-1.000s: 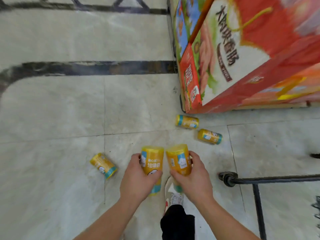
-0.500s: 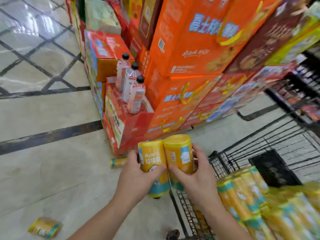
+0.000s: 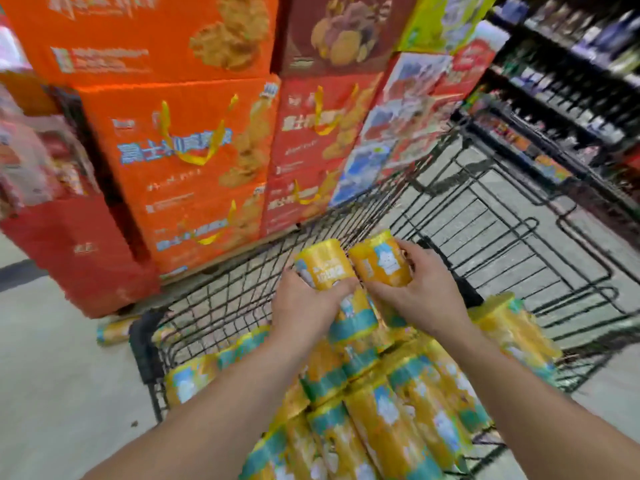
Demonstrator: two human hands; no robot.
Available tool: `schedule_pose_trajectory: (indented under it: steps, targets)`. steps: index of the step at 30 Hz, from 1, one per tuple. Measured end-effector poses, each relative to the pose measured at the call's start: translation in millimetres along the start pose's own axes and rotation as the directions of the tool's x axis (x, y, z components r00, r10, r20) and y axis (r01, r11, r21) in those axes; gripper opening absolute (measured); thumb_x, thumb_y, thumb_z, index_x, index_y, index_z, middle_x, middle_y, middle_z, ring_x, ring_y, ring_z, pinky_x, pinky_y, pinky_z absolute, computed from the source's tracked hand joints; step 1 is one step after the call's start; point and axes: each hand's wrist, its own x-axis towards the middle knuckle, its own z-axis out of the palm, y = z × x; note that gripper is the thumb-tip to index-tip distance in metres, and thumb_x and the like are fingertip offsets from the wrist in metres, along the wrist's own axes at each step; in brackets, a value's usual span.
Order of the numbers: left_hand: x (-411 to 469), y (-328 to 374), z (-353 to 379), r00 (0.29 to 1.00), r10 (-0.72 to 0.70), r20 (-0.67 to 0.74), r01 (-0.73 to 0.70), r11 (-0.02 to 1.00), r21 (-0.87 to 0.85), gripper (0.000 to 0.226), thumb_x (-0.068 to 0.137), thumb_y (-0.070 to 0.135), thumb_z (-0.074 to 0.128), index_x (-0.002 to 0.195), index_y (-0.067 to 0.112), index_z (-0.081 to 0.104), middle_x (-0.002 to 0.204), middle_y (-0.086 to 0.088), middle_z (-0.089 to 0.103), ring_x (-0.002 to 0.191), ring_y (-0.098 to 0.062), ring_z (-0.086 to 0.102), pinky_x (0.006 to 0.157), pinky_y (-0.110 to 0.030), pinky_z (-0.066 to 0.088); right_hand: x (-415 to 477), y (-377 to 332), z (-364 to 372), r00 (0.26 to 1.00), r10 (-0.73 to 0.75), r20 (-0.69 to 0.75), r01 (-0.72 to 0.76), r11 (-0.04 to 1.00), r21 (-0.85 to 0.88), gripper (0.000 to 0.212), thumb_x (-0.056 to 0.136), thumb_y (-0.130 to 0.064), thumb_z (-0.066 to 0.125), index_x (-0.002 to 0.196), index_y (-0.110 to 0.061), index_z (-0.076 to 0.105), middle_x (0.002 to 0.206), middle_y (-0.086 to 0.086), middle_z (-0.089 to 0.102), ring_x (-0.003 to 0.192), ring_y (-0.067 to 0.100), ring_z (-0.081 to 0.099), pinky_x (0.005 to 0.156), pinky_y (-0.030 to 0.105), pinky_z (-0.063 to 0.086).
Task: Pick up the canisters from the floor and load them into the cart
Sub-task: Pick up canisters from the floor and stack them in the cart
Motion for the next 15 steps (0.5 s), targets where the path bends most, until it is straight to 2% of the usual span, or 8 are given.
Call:
schedule_pose_trajectory:
  steps: [2,3,5,6,9,12,15]
  targets:
    - [15,2,46,1.000,0.003,-0.010,-0.003,0.999,0.034,0.075,0.040,0.067,0.075,0.101,0.026,0.058,0.089,0.007,0.071,0.085,-0.020,0.069,0.078,-0.046,0.057,28,40,-6,0.998,0.054,0.038,-0.052,0.997,-0.058,0.076,0.061,-0.069,0.069,0.128,-0.036,0.053,0.109,0.000,0.055,0.100,0.017,0.058,0.088,0.040,0.052]
    - [22,2,65,1.000,0.006,-0.005,-0.006,0.997,0.071,0.083,0.044,0.066,0.075,0.112,0.025,0.049,0.097,0.006,0.069,0.091,-0.022,0.067,0.082,-0.046,0.056,41,59,-6,0.995,0.079,0.056,-0.074,0.993,-0.089,0.078,0.060,-0.070,0.067,0.127,-0.034,0.053,0.110,0.001,0.057,0.097,0.018,0.060,0.085,0.040,0.053]
    - [33,1,99,1.000,0.016,0.010,-0.018,0.979,0.204,0.093,0.056,0.061,0.075,0.130,0.026,0.031,0.110,0.001,0.063,0.103,-0.028,0.062,0.090,-0.044,0.051,63,93,-1,0.988,0.117,0.101,-0.103,0.985,-0.136,0.078,0.058,-0.067,0.068,0.126,-0.031,0.054,0.110,0.003,0.060,0.093,0.021,0.063,0.078,0.039,0.055]
    - [39,-2,113,1.000,0.018,0.023,-0.024,0.959,0.284,0.091,0.061,0.058,0.075,0.133,0.025,0.029,0.112,-0.002,0.063,0.106,-0.031,0.060,0.091,-0.042,0.050,70,108,3,0.984,0.133,0.120,-0.114,0.982,-0.153,0.077,0.058,-0.067,0.068,0.124,-0.031,0.055,0.109,0.003,0.060,0.092,0.022,0.063,0.076,0.039,0.055]
    - [53,-17,138,0.999,0.016,0.045,-0.036,0.869,0.493,0.066,0.074,0.048,0.070,0.124,0.017,0.039,0.111,-0.008,0.064,0.107,-0.032,0.059,0.083,-0.035,0.048,82,136,16,0.971,0.173,0.164,-0.133,0.964,-0.229,0.077,0.060,-0.073,0.062,0.120,-0.025,0.054,0.108,0.008,0.058,0.093,0.028,0.062,0.076,0.040,0.055]
    - [61,-30,142,0.996,0.057,0.075,-0.092,0.745,0.661,0.041,0.079,0.034,0.065,0.111,0.014,0.049,0.115,-0.013,0.063,0.109,-0.034,0.058,0.082,-0.035,0.046,84,156,34,0.942,0.229,0.246,-0.138,0.931,-0.338,0.062,0.076,-0.059,0.065,0.120,-0.017,0.054,0.118,0.013,0.058,0.108,0.034,0.059,0.086,0.043,0.053]
    - [62,-32,139,0.990,0.077,0.120,-0.139,0.719,0.681,0.031,0.077,0.031,0.064,0.102,0.015,0.057,0.101,-0.008,0.063,0.100,-0.031,0.061,0.074,-0.030,0.045,80,160,44,0.911,0.277,0.306,-0.138,0.903,-0.408,0.044,0.080,-0.044,0.062,0.113,-0.015,0.059,0.120,0.011,0.063,0.110,0.032,0.061,0.087,0.041,0.053]
